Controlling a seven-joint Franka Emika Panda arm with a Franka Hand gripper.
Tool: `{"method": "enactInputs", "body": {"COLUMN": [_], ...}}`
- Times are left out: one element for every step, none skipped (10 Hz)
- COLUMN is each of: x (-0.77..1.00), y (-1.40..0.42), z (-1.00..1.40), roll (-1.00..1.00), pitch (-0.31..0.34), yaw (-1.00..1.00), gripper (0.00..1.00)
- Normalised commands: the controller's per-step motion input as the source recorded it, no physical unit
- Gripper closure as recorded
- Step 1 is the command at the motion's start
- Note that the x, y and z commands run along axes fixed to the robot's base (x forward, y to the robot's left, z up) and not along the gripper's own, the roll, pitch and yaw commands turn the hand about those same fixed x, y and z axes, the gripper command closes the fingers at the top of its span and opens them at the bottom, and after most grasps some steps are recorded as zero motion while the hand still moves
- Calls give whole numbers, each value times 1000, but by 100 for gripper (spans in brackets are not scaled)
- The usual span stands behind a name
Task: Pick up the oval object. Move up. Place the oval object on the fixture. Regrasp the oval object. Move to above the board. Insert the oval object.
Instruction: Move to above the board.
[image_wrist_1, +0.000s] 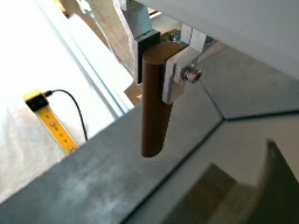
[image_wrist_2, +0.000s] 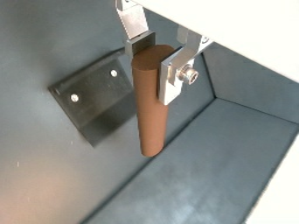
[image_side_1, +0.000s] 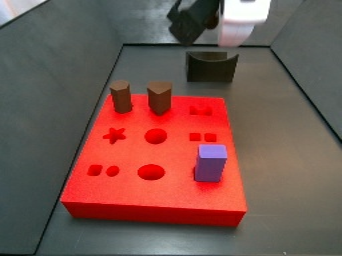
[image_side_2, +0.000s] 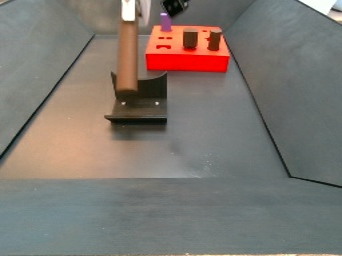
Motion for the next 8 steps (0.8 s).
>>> {"method": "enactInputs", "body": {"x": [100, 94, 87, 79, 72, 62, 42, 29], "y": [154, 144, 133, 117, 102, 82, 45, 17], "z": [1000, 1000, 1000, 1000, 1000, 960, 720, 545], "roll": [13, -1, -10, -23, -29, -31, -34, -35], "pitch": [-31, -12, 9, 39, 64, 90, 123, 148], "yaw": [14, -7, -23, -34, -34, -29, -13, 3], "gripper": [100, 100, 100, 100, 100, 100, 100, 100]}}
